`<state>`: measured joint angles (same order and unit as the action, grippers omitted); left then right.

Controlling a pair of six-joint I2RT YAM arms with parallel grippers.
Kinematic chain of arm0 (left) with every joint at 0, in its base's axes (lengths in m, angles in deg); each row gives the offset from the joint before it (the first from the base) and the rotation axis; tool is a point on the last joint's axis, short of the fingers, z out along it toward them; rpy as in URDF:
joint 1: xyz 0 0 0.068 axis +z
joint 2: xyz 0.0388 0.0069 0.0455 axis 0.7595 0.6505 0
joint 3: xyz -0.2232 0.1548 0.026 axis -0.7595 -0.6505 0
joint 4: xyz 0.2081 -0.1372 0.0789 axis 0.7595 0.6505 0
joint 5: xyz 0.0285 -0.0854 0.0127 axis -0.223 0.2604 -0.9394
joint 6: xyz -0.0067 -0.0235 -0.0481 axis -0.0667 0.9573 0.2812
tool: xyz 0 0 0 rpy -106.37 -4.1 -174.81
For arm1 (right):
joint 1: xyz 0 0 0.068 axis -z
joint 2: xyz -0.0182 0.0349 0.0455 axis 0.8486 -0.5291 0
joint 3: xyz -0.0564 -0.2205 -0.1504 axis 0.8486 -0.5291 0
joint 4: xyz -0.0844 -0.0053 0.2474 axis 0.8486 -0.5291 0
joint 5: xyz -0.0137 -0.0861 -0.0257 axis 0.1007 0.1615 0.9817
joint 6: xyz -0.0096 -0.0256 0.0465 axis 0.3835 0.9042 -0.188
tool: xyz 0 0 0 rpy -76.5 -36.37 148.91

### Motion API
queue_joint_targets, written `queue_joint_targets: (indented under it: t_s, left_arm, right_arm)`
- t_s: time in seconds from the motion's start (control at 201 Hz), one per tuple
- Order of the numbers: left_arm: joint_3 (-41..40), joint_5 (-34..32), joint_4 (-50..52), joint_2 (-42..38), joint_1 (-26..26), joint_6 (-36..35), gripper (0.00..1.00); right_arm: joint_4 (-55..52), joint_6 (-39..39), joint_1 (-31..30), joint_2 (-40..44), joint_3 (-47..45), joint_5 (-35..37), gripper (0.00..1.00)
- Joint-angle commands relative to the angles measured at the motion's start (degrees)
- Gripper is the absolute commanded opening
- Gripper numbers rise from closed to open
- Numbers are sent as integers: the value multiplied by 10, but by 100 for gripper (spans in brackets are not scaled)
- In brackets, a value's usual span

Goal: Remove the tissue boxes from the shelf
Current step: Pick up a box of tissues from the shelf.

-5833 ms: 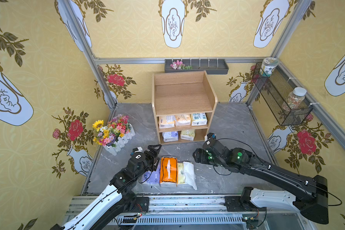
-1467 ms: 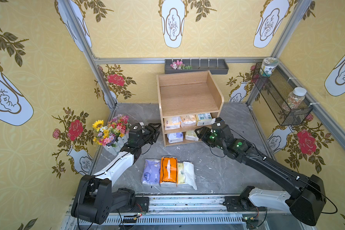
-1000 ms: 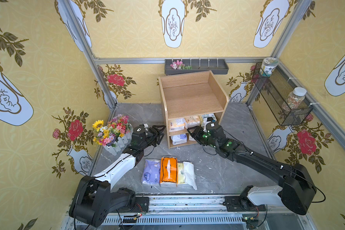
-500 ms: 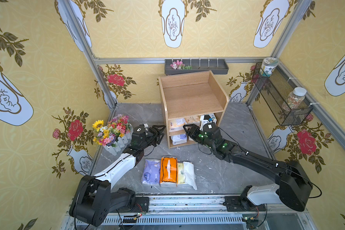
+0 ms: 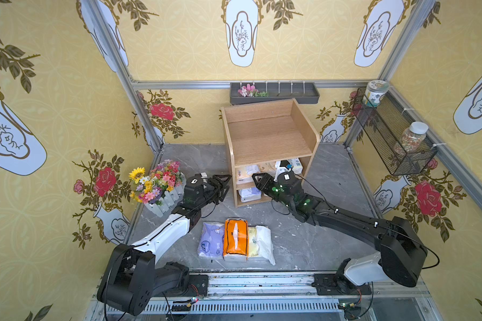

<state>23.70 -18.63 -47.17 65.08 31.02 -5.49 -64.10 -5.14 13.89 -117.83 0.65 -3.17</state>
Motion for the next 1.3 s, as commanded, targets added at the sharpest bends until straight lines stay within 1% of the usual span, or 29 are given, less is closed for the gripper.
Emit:
queue_joint_targets:
  t_s: [0.0,0.1,0.284,0.468,0.677,0.752,0.897,1.136,1.3]
  left_arm:
    - [-6,34,-21,0,-3,-4,63]
    - [-10,33,-22,-3,-3,-4,63]
    - [-15,33,-25,-3,-3,-1,63]
    - [-15,34,-26,-5,-4,-1,63]
    - [-17,35,-28,-6,-3,-2,63]
    - [-18,36,-29,-4,-3,-1,63]
    - [-19,36,-32,-4,-3,-1,63]
    - [-22,36,-37,-3,-3,2,63]
    - [-24,37,-38,-3,-3,4,63]
  right_arm:
    - [39,19,-3,-5,4,21,48]
    - [42,25,-11,-9,3,39,45]
    - [97,36,-25,-23,-12,79,45]
    - [143,35,-29,-36,-27,106,50]
    - [129,43,-29,-36,-20,114,50]
    - [115,44,-29,-37,-17,126,52]
    - [111,48,-29,-41,-18,146,53]
    - [101,52,-28,-62,4,139,53]
    - [91,49,-28,-78,18,140,50]
